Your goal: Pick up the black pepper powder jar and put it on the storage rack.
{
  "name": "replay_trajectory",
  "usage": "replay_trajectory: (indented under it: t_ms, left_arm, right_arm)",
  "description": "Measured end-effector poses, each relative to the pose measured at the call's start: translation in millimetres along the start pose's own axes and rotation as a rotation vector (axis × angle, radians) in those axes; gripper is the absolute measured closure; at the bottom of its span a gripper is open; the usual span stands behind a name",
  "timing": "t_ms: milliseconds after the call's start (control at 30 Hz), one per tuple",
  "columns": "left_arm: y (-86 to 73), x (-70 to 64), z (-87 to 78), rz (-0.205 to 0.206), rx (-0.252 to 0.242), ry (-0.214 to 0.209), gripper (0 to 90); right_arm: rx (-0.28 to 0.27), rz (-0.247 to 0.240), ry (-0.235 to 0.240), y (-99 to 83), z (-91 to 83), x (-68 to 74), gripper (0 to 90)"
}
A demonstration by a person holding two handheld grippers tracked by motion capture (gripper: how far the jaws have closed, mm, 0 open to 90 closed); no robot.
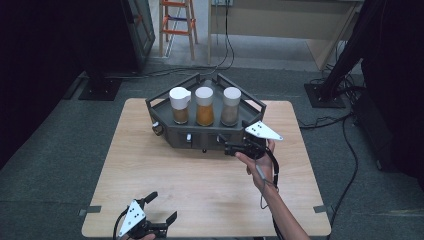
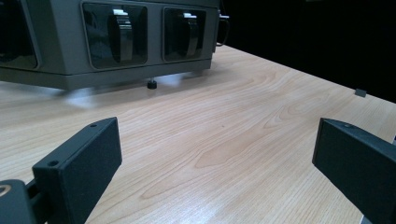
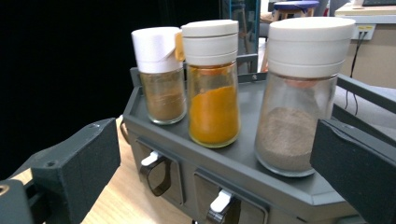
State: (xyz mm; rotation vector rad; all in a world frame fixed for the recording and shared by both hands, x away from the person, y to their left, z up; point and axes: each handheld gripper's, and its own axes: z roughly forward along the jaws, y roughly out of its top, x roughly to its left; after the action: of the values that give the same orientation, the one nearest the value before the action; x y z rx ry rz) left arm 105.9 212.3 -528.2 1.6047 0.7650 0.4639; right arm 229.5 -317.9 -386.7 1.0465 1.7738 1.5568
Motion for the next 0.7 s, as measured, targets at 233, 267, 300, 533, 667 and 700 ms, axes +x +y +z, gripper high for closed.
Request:
replay_trajectory:
  t_ms: [233, 267, 300, 533, 667, 700]
  left_arm:
    - [-0.1, 0.2, -0.1, -0.001, -0.001, 0.002, 1.2]
    - [-0.1, 0.1, -0.1, -0.001, -0.001, 0.002, 1.2]
    - [-0.1, 0.1, -0.1, -0.001, -0.001, 0.002, 1.2]
    - [-0.3, -0.1, 0.1, -0.001, -0.001, 0.003, 1.2]
    - [-0.3, -0.4, 0.1, -0.001, 0.000, 0.003, 1.2]
    - [-0.2, -0.3, 0.0, -0.001, 0.000, 0.003, 1.2]
  right_arm:
    - [-0.004, -0.018, 0.016, -7.0, -6.1, 4.3, 1.5]
    - [-0.005, -0.023, 0.019, -8.5, -7.4, 5.1, 1.5]
    - [-0.010, -0.026, 0.026, -12.1, -9.7, 6.5, 1.5]
    - [-0.008, -0.031, 0.052, -22.3, -15.3, 8.9, 1.5]
    - [-0.001, -0.026, 0.065, -29.1, -18.3, 10.5, 1.5]
    - [-0.001, -0.027, 0.069, -30.6, -19.3, 10.9, 1.5]
